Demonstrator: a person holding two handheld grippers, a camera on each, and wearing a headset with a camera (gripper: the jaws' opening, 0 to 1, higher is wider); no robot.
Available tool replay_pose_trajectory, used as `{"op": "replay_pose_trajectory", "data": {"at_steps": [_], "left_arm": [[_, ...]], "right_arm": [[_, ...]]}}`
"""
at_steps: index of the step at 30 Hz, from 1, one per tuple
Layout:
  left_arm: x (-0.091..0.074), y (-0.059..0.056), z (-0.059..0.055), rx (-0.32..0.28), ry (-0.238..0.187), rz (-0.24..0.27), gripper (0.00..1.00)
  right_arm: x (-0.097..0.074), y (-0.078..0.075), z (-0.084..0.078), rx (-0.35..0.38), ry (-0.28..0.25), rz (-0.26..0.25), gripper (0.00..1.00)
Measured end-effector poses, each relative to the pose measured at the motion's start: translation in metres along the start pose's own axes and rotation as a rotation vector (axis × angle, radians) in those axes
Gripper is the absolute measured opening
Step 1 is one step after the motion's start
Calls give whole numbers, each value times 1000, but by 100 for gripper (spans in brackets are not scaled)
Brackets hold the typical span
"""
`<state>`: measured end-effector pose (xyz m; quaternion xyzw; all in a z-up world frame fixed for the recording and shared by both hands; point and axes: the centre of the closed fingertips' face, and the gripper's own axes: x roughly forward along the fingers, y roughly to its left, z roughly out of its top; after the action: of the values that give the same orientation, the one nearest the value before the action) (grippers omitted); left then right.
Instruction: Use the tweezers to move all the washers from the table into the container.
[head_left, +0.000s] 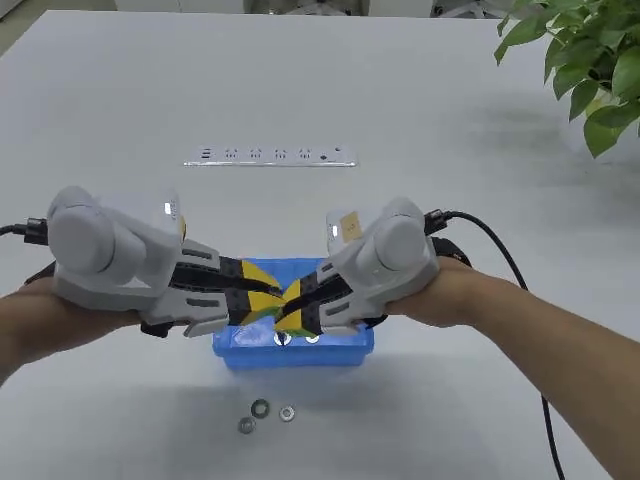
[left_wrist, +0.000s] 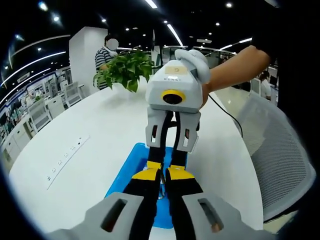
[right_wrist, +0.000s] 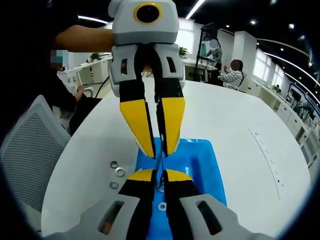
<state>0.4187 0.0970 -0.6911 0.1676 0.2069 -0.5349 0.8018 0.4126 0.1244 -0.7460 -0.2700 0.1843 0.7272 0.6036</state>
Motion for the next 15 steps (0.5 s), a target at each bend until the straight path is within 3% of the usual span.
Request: {"op": "replay_pose_trajectory", "data": {"at_steps": [15], "left_arm": [[1,-2,0,2,16,-8,6]], "right_arm": [[-5,-1,4,24,2,-28,14]]}}
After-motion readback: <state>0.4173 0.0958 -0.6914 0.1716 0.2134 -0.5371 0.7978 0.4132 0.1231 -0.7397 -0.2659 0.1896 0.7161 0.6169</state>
